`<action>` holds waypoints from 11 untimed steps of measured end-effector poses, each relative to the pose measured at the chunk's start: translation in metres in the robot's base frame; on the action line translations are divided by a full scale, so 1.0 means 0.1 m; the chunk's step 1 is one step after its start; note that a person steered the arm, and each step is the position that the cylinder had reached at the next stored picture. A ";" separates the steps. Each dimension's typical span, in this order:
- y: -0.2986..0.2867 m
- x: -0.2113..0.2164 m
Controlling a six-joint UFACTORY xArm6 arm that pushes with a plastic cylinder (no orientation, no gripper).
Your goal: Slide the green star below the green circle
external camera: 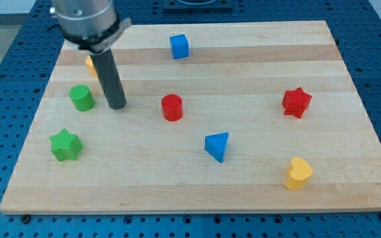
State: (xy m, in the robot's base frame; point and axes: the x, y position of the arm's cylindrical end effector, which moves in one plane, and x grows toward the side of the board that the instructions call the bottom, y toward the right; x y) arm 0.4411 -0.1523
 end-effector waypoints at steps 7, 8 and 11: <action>-0.64 1.07; -0.61 1.00; -0.93 0.60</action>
